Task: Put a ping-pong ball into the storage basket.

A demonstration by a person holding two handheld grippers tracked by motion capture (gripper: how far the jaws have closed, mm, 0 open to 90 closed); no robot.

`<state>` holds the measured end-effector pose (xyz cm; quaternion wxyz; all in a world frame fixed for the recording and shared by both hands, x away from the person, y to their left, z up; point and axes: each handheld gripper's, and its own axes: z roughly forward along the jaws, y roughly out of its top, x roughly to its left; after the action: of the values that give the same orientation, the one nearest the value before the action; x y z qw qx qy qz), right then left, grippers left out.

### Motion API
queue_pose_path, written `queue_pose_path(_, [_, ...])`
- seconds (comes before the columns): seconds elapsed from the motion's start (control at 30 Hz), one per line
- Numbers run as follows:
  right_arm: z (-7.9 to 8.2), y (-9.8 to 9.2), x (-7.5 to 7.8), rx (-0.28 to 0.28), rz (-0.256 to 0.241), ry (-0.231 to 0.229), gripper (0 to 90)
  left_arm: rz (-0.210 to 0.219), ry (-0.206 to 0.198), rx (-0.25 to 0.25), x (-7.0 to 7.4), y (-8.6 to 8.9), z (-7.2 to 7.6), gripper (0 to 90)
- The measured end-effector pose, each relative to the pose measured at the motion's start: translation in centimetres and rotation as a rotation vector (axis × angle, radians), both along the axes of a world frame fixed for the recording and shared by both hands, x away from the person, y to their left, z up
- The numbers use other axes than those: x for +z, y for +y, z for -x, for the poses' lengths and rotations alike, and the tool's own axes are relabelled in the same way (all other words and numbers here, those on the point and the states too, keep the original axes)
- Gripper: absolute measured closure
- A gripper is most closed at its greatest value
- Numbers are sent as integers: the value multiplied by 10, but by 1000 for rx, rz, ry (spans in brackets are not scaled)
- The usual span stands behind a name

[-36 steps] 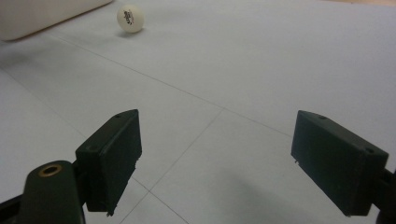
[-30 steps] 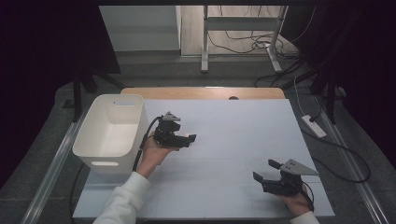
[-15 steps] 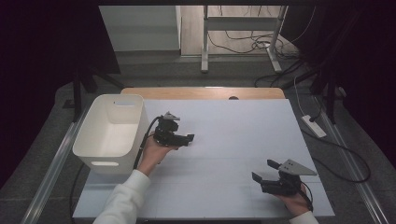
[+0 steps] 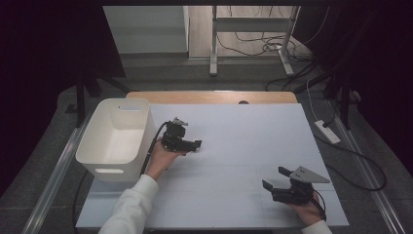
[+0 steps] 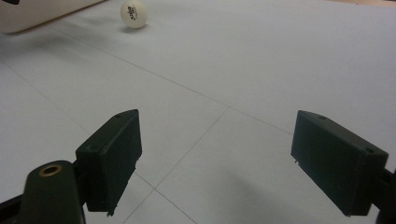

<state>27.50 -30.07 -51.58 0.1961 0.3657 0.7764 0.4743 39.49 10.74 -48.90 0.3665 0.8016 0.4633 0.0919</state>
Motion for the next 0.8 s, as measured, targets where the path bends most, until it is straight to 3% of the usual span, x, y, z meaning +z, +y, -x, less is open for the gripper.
queue_pose_path(0.8, [0, 0, 0, 2, 2, -2, 162, -24, 39, 2, -17, -6, -13, 183])
